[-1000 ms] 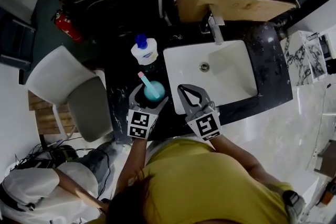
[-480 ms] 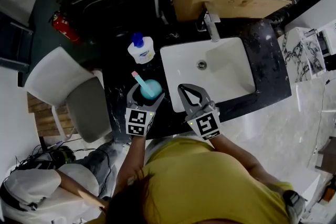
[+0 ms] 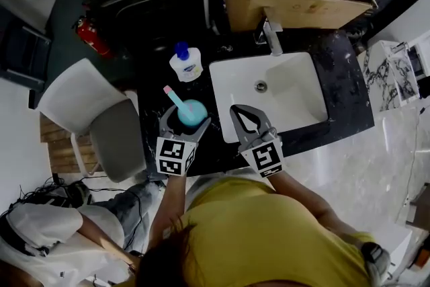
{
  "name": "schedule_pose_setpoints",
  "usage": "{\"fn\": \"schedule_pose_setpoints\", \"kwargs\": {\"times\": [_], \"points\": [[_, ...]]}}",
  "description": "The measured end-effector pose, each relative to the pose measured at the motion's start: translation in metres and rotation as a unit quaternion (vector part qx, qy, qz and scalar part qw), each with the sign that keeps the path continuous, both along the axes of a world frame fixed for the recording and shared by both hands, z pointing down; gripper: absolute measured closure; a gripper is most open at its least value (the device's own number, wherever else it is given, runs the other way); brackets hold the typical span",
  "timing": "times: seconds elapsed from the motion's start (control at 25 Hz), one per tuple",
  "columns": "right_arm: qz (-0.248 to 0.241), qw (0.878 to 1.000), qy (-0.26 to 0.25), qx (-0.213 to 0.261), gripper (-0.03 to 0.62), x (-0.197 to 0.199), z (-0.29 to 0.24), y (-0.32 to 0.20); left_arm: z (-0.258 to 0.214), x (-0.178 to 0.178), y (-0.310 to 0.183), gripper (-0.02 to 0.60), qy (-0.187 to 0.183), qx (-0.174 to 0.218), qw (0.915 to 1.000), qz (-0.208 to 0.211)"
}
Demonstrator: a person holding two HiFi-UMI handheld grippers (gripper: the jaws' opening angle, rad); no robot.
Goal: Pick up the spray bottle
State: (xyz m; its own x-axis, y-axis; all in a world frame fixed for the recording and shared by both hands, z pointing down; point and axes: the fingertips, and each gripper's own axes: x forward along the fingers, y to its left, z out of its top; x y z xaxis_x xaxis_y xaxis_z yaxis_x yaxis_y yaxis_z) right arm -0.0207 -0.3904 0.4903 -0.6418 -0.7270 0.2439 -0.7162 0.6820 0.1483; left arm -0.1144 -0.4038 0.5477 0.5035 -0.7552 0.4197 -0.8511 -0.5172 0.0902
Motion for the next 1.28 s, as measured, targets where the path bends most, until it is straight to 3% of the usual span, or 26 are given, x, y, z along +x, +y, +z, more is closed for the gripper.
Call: {"fn": "schedule_pose_setpoints", "kwargs": {"times": [0.72, 1.28], "points": [[0.035, 0.996, -0.062, 0.063, 0.593, -0.004, -0.081, 0.001, -0.113, -0.014, 0.023, 0.178, 0.003, 0.08, 0.9963, -0.03], [0.042, 0.995, -0.067, 0.068, 0.594, 0.003, -0.092, 0.006, -0.129, -0.015, 0.023, 0.176, 0.013, 0.104, 0.9932, -0.051]]}}
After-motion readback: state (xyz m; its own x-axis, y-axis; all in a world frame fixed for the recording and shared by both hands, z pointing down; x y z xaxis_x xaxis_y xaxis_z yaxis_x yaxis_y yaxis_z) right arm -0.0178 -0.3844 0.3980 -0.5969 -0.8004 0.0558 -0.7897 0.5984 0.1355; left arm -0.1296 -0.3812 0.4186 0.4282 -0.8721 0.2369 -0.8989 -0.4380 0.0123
